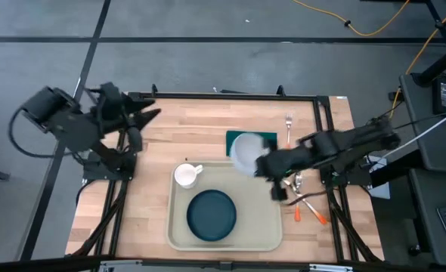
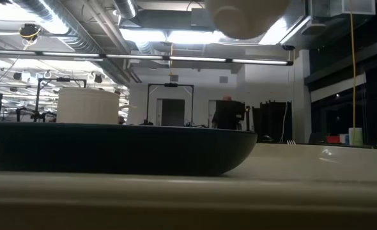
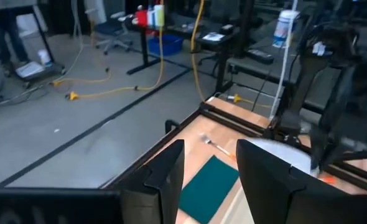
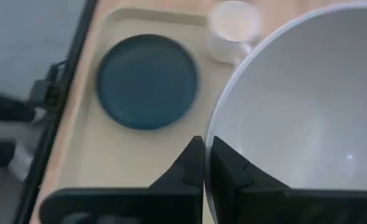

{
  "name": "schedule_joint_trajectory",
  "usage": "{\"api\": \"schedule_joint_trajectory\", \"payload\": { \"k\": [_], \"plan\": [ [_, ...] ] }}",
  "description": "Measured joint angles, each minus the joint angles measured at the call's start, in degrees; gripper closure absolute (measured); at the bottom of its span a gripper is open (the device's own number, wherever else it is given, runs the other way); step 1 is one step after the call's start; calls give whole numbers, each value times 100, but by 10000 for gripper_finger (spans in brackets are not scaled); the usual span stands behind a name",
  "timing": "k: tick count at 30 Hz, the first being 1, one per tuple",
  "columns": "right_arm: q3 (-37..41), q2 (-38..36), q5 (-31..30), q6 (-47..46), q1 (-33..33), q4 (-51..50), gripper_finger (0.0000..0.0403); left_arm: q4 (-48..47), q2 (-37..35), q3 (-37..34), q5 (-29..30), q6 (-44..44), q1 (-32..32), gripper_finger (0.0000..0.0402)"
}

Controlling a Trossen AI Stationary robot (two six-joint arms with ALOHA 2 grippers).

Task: Set up tray
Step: Put the white bowl on top of the black plate on the white tray

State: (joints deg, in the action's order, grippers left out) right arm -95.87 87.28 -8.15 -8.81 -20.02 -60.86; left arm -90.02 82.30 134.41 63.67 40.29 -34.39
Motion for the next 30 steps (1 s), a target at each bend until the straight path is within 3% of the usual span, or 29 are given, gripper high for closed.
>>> {"api": "schedule_joint_trajectory", "payload": {
  "k": [4, 9, 17, 21, 30],
  "plan": [
    [-826, 990, 388, 263, -134, -27, 391, 0, -196, 0, 32, -286, -86, 261],
    [-2045, 2119, 403, 443, -226, -347, 391, 0, -329, 0, -18, -399, -86, 261],
    [-3525, 3466, 638, 138, -267, -547, 391, 0, -519, -2, -17, -755, -83, 261],
    [-3914, 3842, 782, -132, -413, -546, 391, 0, -645, -2, -184, -805, -83, 261],
    [-3887, 4072, 640, -473, -778, -405, 391, 0, -774, -2, -467, -1056, -83, 261]
  ]
}}
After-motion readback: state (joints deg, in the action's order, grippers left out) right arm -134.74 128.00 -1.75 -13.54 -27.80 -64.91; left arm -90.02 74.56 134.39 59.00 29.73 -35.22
